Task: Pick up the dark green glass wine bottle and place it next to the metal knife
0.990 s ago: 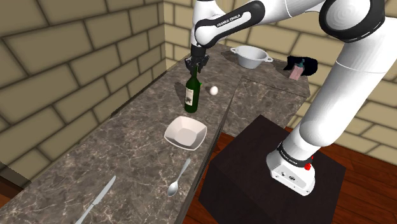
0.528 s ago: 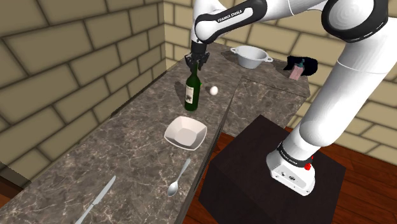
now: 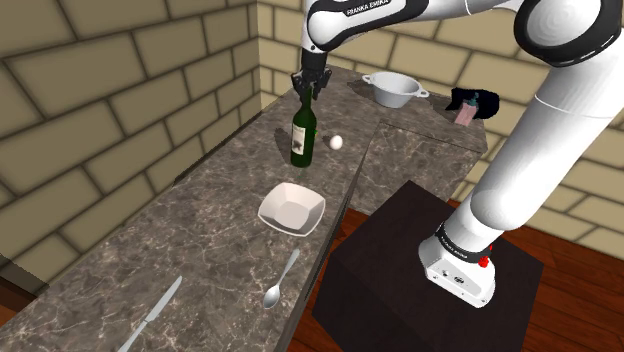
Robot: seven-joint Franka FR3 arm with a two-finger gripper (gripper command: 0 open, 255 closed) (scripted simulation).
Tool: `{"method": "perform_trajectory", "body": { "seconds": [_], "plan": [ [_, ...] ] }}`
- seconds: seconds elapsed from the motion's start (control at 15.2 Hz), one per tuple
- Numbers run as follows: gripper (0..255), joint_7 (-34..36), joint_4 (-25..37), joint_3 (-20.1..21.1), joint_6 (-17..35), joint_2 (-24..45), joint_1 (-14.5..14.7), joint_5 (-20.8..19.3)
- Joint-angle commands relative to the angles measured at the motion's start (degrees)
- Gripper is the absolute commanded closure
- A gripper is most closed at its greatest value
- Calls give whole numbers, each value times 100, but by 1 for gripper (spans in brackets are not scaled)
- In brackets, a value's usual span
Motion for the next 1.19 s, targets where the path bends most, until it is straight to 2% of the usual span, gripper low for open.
{"method": "perform_trajectory", "body": {
  "seconds": [0.0,0.13,0.59,1.12],
  "plan": [
    [255,-6,93,6,-146,-54,5,11],
    [255,-17,186,7,-267,-83,5,20],
    [255,848,-476,413,-216,-634,447,5],
    [255,1898,-828,964,-274,-967,957,29]
  ]
}}
